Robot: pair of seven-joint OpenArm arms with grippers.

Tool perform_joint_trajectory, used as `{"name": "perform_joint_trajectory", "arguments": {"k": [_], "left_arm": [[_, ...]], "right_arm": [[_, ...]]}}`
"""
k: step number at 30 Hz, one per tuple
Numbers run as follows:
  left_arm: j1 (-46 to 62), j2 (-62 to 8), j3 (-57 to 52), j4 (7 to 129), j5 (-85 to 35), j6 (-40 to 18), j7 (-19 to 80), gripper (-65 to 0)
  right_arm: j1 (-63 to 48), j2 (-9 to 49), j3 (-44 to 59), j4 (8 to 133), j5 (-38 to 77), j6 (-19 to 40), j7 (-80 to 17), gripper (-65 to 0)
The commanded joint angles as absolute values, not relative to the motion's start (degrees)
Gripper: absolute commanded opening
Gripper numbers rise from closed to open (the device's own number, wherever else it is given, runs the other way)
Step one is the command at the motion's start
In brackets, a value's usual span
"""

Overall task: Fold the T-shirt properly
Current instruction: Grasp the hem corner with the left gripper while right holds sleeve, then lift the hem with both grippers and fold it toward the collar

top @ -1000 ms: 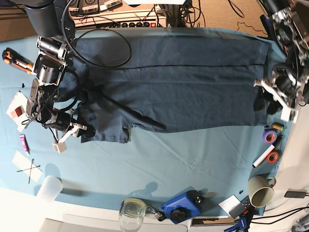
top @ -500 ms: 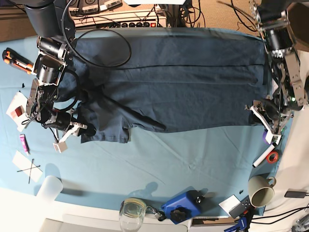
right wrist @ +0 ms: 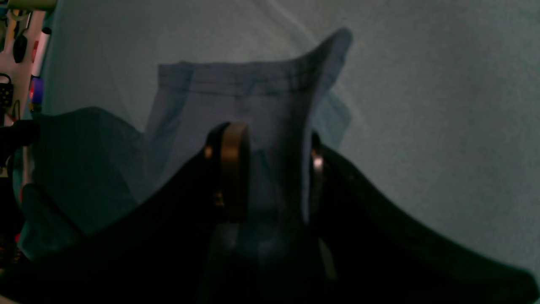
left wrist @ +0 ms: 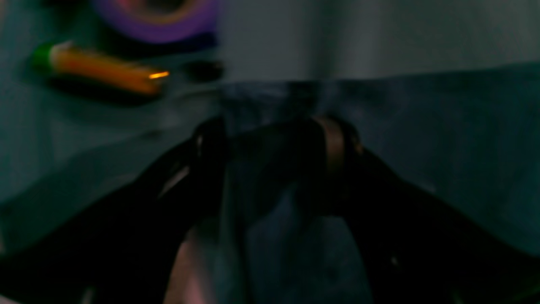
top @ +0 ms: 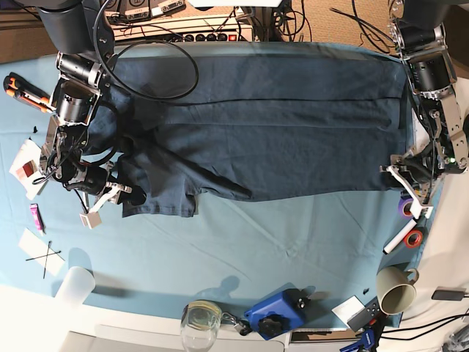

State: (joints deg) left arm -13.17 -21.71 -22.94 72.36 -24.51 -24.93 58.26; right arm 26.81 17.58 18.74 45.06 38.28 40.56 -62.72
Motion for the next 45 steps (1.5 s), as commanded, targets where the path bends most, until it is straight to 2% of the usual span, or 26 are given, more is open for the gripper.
{"name": "perform_joint_trajectory", "arguments": {"k": [1, 5, 7, 10, 13, 21, 26, 30, 34, 45], "left_arm": [[-14.0, -21.9, -23.0, 72.9, -25.5, -25.6, 59.1, -34.1], [-14.0, -20.9, -23.0, 72.9, -25.6, -25.5, 59.1, -34.1], [-14.0, -20.9, -23.0, 72.9, -25.8, -25.3, 59.1, -36.3], [-14.0, -21.1, -23.0, 72.9, -25.8, -24.2, 59.0, -49.3], [-14.0, -21.3, -23.0, 72.9, -25.8, -22.2, 58.7, -65.0], [-14.0, -21.3, -23.0, 73.6, -26.4, -22.1, 59.0, -65.0], [-14.0, -21.8, -23.1, 76.5, -32.7, -22.1, 63.5, -65.0], [-14.0, -22.7, -23.2, 78.8, -37.8, -22.0, 66.3, -65.0], [-14.0, -23.9, -23.2, 81.0, -38.0, -20.3, 69.3, -65.0], [-12.1, -24.2, -25.1, 82.5, -42.5, -21.0, 74.8, -65.0]], "right_arm": [[27.1, 18.1, 18.7, 45.3, 36.0, 40.0, -65.1, -46.1], [27.1, 18.1, 18.7, 45.3, 36.6, 40.0, -65.1, -46.1], [27.1, 18.1, 18.7, 45.3, 36.6, 40.0, -65.1, -51.2], [27.2, 18.1, 18.7, 45.3, 36.6, 40.0, -64.9, -65.0], [27.3, 18.1, 18.7, 45.3, 36.6, 40.0, -63.4, -65.0], [27.6, 18.1, 18.7, 50.4, 38.2, 40.0, -61.1, -65.0], [27.6, 18.1, 18.7, 55.4, 38.3, 40.0, -62.3, -65.0], [27.6, 18.1, 18.7, 59.0, 41.5, 40.0, -65.7, -65.0], [26.9, 18.1, 18.7, 62.4, 46.3, 40.0, -70.4, -65.0], [14.8, 18.1, 18.9, 82.8, 48.6, 40.0, -71.8, -65.0]]}}
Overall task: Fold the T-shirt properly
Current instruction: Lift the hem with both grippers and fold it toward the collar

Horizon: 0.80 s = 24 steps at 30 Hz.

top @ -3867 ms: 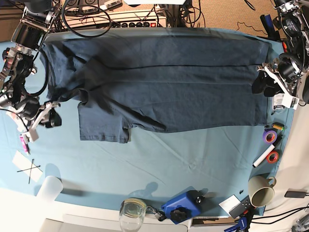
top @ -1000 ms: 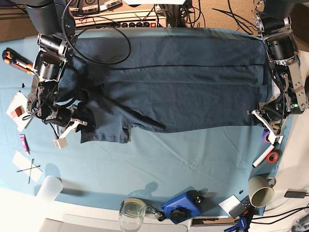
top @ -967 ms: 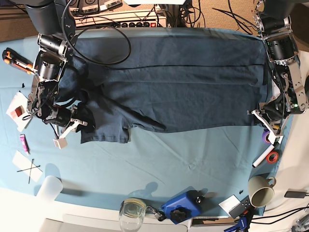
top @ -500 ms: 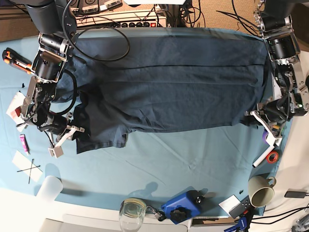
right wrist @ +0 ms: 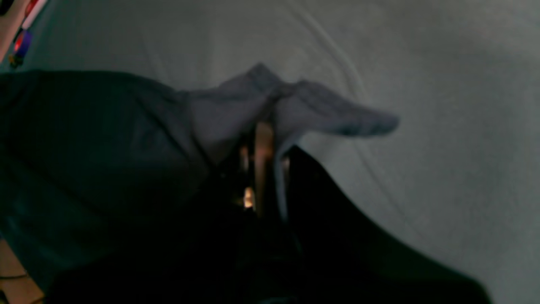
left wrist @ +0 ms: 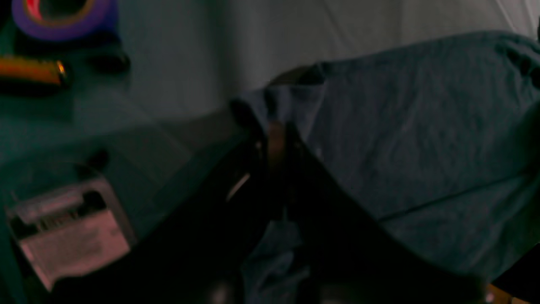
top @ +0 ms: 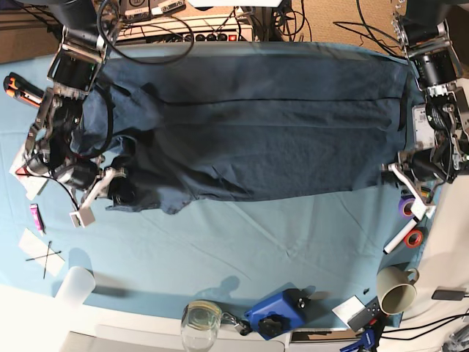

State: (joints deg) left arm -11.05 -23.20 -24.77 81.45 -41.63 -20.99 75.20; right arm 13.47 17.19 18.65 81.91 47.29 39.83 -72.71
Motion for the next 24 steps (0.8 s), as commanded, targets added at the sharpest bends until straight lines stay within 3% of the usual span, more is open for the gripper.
{"name": "perform_joint_trajectory", "arguments": {"k": [1, 9, 24], "left_arm": [[-11.6, -24.2, -25.1, 82.7, -42.5, -21.0, 75.0, -65.0], [-4.8, -24.1, -25.1, 90.2, -43.1, -21.0, 75.1, -65.0], [3.4, -24.1, -32.7, 96.7, -44.0, -21.0, 74.6, -65.0]], "right_arm": [[13.6, 18.1, 18.9, 84.6, 49.4, 40.0, -72.1, -65.0], [6.8, 17.8, 20.7, 92.4, 50.1, 40.0, -72.2, -65.0], [-2.0, 17.6, 38.1, 95.3, 59.5, 40.0, -77.7, -65.0]]}}
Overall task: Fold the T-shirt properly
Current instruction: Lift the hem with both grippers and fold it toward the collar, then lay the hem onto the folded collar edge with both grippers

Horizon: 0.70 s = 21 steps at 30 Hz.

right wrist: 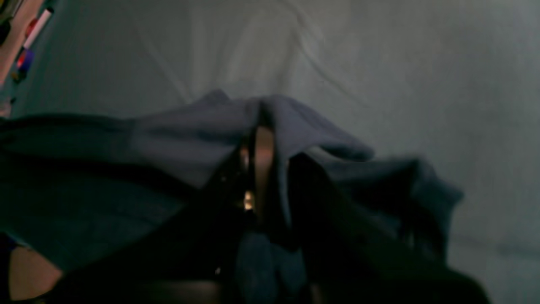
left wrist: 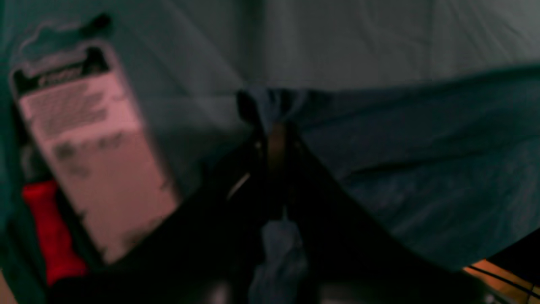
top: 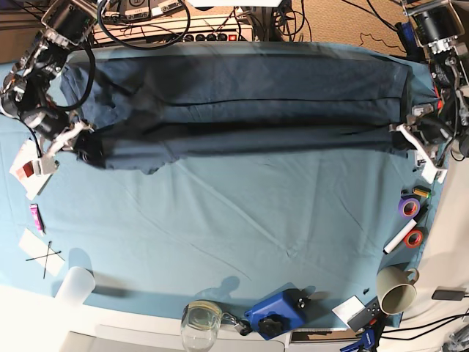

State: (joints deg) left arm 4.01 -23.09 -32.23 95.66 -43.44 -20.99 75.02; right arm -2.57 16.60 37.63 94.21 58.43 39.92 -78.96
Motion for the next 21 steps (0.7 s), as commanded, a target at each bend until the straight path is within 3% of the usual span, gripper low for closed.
{"name": "perform_joint_trajectory", "arguments": {"k": [1, 7, 21], "left_arm": [[3.9, -24.1, -33.6, 96.7, -44.7, -21.0, 74.6, -65.0], [5.8, -24.1, -36.6, 96.7, -51.4, -25.6, 75.8, -65.0], [10.4, -23.6, -36.6, 96.7, -52.4, -25.6, 77.1, -65.0]], "right_arm": [[-2.6, 17.6, 38.7, 95.3, 60.3, 40.0, -77.9, -65.0], [-5.9, 17.6, 41.2, 95.9, 61.3, 40.0, -79.1, -65.0], [-14.5, 17.6, 41.4, 102.0, 61.6, 40.0, -79.5, -65.0]]}}
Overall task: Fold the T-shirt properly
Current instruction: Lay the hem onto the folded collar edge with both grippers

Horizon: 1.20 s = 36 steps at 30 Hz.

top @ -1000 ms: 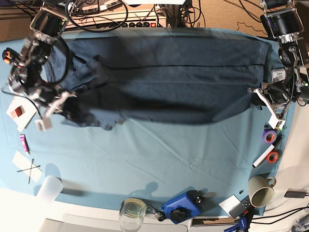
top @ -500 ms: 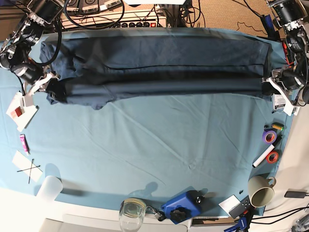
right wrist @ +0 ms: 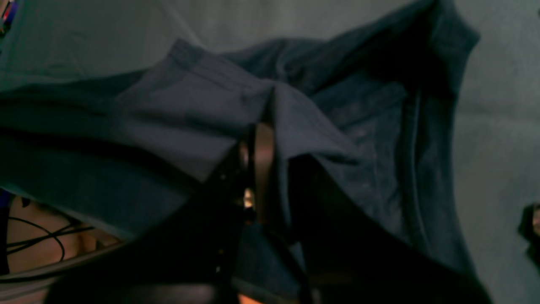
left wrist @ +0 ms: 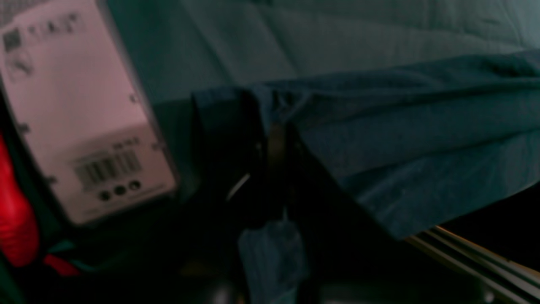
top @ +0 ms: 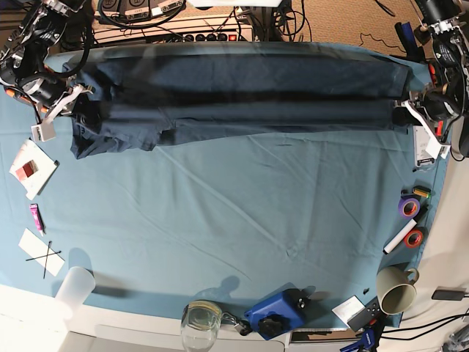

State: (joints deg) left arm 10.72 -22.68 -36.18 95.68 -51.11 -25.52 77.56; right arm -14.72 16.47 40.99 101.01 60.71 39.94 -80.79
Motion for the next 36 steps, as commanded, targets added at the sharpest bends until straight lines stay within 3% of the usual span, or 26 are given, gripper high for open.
{"name": "perform_joint_trajectory", "arguments": {"k": [1, 5, 7, 9, 11, 18, 31, 36], "left_arm": [[10.7, -23.6, -36.6, 96.7, -53.2, -25.6, 77.2, -65.0], [11.8, -23.6, -36.6, 96.7, -55.0, -28.4, 79.0, -65.0], [12.3, -23.6, -36.6, 96.7, -55.8, -28.6, 78.9, -49.9], [12.4, -23.7, -36.6, 96.7, -55.7, -28.5, 78.8, -35.0], [12.4, -23.6, -36.6, 96.7, -55.7, -28.5, 78.8, -28.6], [12.6, -23.3, -36.5, 96.6, -50.1, -25.2, 77.5, -28.5], [14.4, -17.2, -36.5, 93.3, -49.0, -25.1, 79.1, -28.7], [16.3, -17.1, -36.5, 93.3, -50.4, -25.1, 79.7, -39.9]], "right_arm": [[-14.5, 17.6, 41.4, 102.0, 61.3, 40.0, -79.6, -65.0], [-14.4, 17.6, 41.3, 102.0, 60.2, 40.0, -80.0, -65.0], [-14.5, 17.6, 41.3, 102.0, 60.2, 40.0, -80.0, -64.1], [-14.4, 17.6, 41.3, 102.0, 60.2, 40.0, -80.0, -55.8], [-14.5, 17.6, 41.3, 102.0, 60.2, 40.0, -80.0, -53.4], [-14.4, 17.6, 41.3, 102.0, 60.2, 40.0, -80.0, -53.4], [-14.4, 17.6, 41.3, 102.0, 60.2, 40.0, -80.0, -53.4], [-14.4, 17.6, 41.3, 102.0, 60.2, 40.0, -80.0, -53.4]]}}
